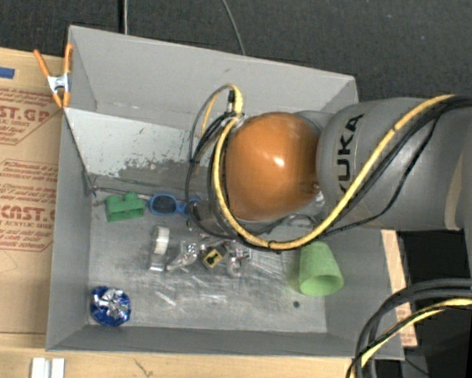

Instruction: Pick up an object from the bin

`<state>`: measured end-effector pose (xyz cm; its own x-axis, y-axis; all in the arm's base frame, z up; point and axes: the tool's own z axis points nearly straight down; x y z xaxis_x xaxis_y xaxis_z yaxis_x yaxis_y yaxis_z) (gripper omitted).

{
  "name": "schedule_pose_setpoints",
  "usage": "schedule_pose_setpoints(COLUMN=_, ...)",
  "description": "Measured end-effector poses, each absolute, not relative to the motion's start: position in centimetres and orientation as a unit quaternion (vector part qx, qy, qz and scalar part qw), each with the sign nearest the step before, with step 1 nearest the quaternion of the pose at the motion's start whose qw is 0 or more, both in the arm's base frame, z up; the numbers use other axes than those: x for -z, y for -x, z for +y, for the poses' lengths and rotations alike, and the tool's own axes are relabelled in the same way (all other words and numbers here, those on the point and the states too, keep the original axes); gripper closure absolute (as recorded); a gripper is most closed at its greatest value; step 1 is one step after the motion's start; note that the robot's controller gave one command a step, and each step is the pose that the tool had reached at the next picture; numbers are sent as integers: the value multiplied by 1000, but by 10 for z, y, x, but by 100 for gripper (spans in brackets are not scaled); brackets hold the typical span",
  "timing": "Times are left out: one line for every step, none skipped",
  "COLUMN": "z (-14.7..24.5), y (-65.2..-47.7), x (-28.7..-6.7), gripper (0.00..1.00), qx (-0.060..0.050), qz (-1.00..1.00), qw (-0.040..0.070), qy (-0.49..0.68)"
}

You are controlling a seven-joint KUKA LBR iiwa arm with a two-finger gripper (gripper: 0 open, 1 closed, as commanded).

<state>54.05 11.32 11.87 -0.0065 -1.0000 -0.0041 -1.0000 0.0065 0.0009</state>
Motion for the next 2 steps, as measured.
schedule_pose_setpoints(z=202, y=-546, x=-90, gripper=0, qx=-3, qz=739, qw=2, qy=674)
schedule_pose_setpoints(z=198, y=-548, x=-91, gripper=100, qx=-2, qz=741, qw=3, qy=671)
